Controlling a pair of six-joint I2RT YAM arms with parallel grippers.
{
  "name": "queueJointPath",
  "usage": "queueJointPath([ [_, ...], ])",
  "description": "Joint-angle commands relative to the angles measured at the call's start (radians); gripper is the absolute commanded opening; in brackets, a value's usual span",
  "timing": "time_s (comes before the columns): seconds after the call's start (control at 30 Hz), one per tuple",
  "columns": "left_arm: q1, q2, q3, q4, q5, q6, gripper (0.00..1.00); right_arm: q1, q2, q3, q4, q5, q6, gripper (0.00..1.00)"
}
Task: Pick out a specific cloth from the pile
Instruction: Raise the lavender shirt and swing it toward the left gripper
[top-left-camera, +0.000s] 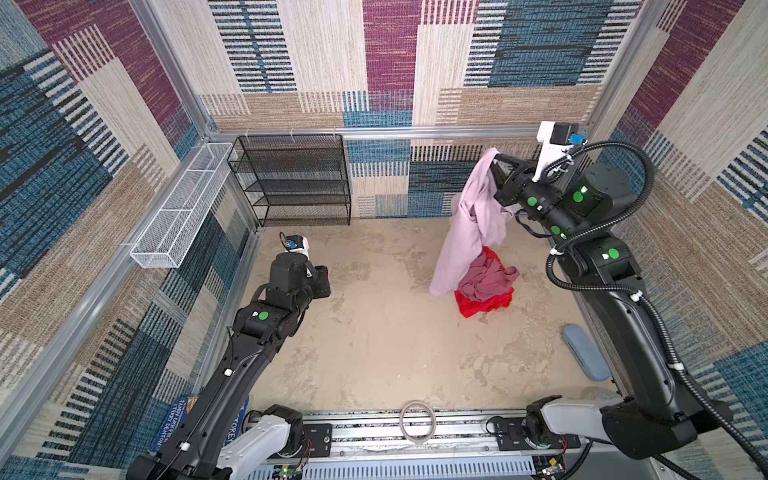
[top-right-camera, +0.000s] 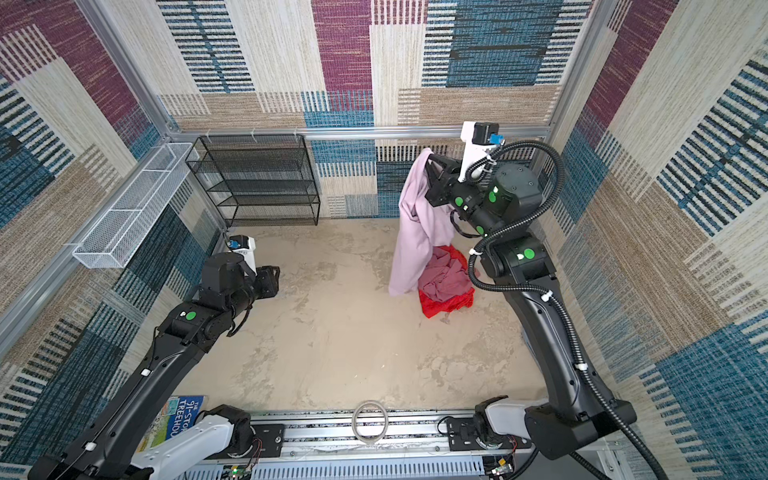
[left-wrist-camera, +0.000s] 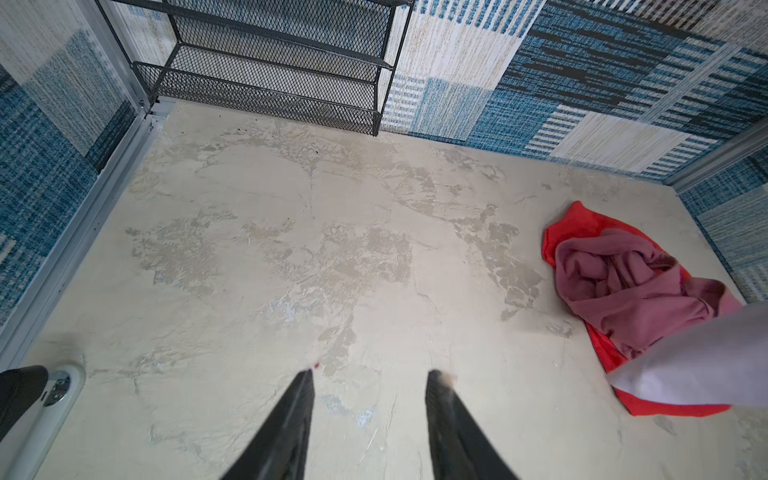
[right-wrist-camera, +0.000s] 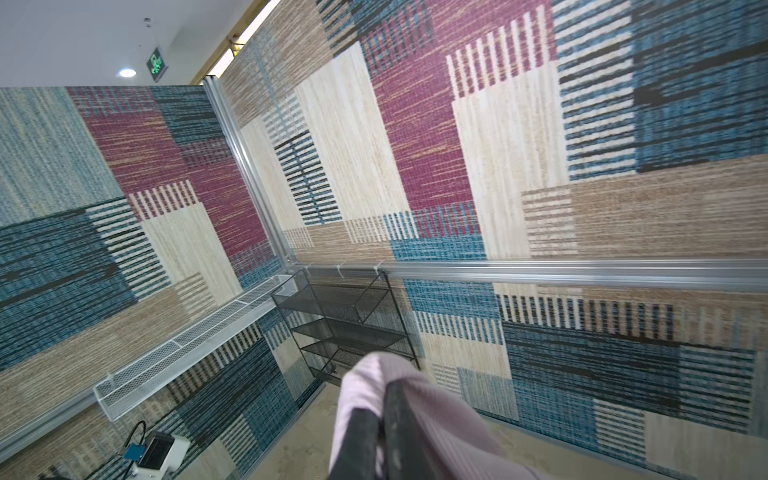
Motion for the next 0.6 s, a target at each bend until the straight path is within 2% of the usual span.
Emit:
queueJointPath([
  [0.0, 0.002, -0.012, 0.015, -0.051, -0.018, -0.010, 0.47, 0.051, 0.044, 0.046, 0.028, -0.046, -0.021, 0.00],
  [0.3, 0.002, -0.061, 0.034, -0.105, -0.050, -0.011, 0.47, 0.222, 0.258, 0.246, -0.029, -0.074, -0.086, 0.00],
  [0.57, 0.001, -0.091, 0.053, -0.149, -0.077, -0.012, 0.47, 0.328, 0.442, 0.447, -0.120, -0.084, -0.141, 0.00],
])
